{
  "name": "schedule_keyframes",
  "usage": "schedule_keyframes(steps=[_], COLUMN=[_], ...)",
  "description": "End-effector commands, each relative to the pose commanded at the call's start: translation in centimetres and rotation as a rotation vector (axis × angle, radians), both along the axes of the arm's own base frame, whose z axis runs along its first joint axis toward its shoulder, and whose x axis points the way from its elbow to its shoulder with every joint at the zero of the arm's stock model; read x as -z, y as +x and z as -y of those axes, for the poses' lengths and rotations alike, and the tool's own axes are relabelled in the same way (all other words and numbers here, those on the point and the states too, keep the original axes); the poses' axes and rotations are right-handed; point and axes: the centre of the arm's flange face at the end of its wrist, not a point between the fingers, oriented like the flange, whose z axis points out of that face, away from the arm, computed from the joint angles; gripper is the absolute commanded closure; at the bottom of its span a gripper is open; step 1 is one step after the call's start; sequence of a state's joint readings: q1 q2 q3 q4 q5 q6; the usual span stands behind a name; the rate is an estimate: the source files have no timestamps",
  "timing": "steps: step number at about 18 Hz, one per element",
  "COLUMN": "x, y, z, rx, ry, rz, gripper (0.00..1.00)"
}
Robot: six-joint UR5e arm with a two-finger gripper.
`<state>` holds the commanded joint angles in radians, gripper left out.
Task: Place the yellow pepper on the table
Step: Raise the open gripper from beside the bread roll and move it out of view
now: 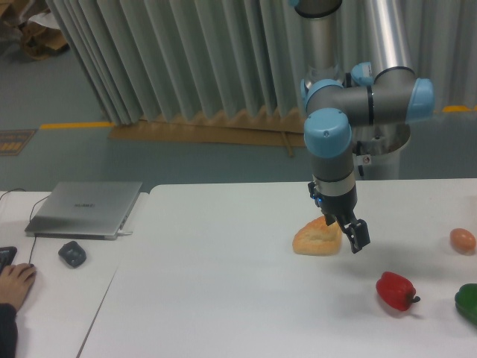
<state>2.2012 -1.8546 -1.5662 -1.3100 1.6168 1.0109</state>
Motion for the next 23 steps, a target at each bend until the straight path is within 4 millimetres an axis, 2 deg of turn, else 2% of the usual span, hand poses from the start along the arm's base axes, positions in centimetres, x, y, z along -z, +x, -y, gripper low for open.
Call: schedule_keyframes(steps=[6,8,10,12,13,17,20,23], x=[-0.6,-0.7,-1.6,-2.4,-2.6,-2.2,-3.2,-3.0], y=[-0.5,-0.7,-2.8,-3.7,-5.0,-8.8,-11.2,-13.0], z=[0.0,1.5,2.7,3.6,4.5,7.2,9.7,11.7], rx=[-0.009,-0.021,-0.040,-0.004,0.045,0.180,0.228,0.324], ry=[0.001,0.007,0.031,0.034,0.033,0.016,0.025,0.022], rz=[-0.020,-0.024,-0.042,-0.048,-0.048,-0.037,-0.042,-0.038], gripper=[0.00,0.00,0.00,0.00,0.00,0.00,0.00,0.00])
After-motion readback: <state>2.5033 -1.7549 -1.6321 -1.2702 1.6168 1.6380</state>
